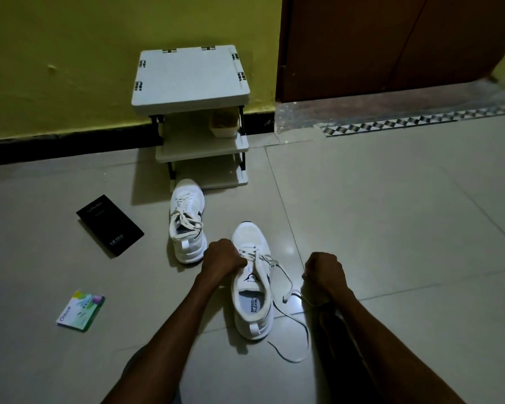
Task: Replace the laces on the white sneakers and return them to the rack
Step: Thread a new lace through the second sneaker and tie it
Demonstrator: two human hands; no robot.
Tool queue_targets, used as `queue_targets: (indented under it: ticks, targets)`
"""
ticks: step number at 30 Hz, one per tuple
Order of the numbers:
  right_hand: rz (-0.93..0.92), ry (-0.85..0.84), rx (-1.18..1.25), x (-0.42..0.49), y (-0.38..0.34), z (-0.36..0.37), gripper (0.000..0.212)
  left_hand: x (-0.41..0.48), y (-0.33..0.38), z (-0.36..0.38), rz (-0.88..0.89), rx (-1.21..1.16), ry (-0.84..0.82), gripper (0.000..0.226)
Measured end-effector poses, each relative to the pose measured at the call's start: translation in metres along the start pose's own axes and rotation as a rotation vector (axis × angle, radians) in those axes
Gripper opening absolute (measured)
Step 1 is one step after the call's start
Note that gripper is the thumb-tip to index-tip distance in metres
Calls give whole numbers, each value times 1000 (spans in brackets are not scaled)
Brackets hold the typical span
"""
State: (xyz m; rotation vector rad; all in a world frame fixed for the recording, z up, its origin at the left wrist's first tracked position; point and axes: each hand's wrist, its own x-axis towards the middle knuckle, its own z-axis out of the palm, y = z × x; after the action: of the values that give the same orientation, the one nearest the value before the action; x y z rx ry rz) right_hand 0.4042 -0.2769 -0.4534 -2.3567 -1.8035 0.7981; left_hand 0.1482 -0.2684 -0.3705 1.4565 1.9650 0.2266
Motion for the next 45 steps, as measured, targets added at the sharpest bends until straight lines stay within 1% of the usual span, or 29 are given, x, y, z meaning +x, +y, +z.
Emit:
queue_targets:
  ticks: [1, 2, 5, 7, 8, 10, 11, 12, 14, 16, 18, 19, 21, 22, 24, 26, 27, 29, 32, 38, 40, 43, 45]
  targets:
    - [-3, 20, -26, -5, -1, 5, 8, 0, 1, -1, -9, -4, -10, 29]
    - [4, 25, -20, -10, -1, 10, 11, 0, 1, -2, -16, -4, -18, 29]
    - [12, 1, 138, -14, 1, 12, 13, -1, 2, -3, -31, -3, -28, 27]
    - [-49, 22, 68, -13, -2, 8, 21, -2, 2, -3, -40, -18, -27, 27]
    - [-44, 16, 71, -12, -2, 6, 22, -2, 2, -3, -40, -23, -27, 27]
    - [27, 2, 133, -14, -8, -1, 20, -3, 2, -3, -42, -38, -23, 27]
    - [38, -13, 183, -14, -12, -6, 16, -3, 1, -3, -46, -54, -24, 27]
    - [8, 6, 207, -11, -19, -11, 10, -3, -1, -3, -50, -80, -28, 25]
    - [-87, 98, 345, -10, -39, -25, 8, -1, -5, -3, -60, -145, -34, 22]
    - [-171, 143, 584, -15, -66, -39, 12, 1, -10, -3, -55, -204, -42, 30]
    - [-280, 95, 728, -21, -93, -50, 9, 4, -15, -5, -57, -262, -62, 38]
    - [-347, 47, 708, -24, -105, -52, 9, 5, -18, -5, -69, -295, -75, 36]
    - [-441, -32, 521, -29, -124, -49, 10, 8, -24, -6, -113, -357, -110, 24]
    - [-465, -39, 389, -31, -130, -43, 11, 8, -26, -7, -135, -385, -127, 18]
    - [-467, -6, 166, -36, -139, -30, 15, 8, -29, -6, -169, -414, -143, 13]
    - [-442, 11, 29, -40, -143, -21, 18, 8, -30, -5, -178, -422, -138, 13]
    - [-433, 4, 11, -40, -144, -18, 19, 8, -30, -4, -174, -426, -138, 14]
    - [-403, -22, 66, -38, -144, -18, 20, 8, -32, -3, -161, -442, -152, 15]
    - [-361, -48, 172, -31, -144, -22, 9, 10, -37, -3, -146, -458, -177, 12]
    - [-303, -126, 186, -27, -149, -31, 6, 12, -39, -2, -145, -497, -201, 4]
    - [-313, -103, 165, -32, -153, -30, 9, 13, -41, -2, -146, -523, -207, 4]
    - [-348, -52, 115, -38, -156, -23, 20, 12, -41, -2, -145, -527, -209, 7]
    - [-390, -32, 69, -42, -155, -18, 24, 12, -41, -2, -145, -546, -213, 2]
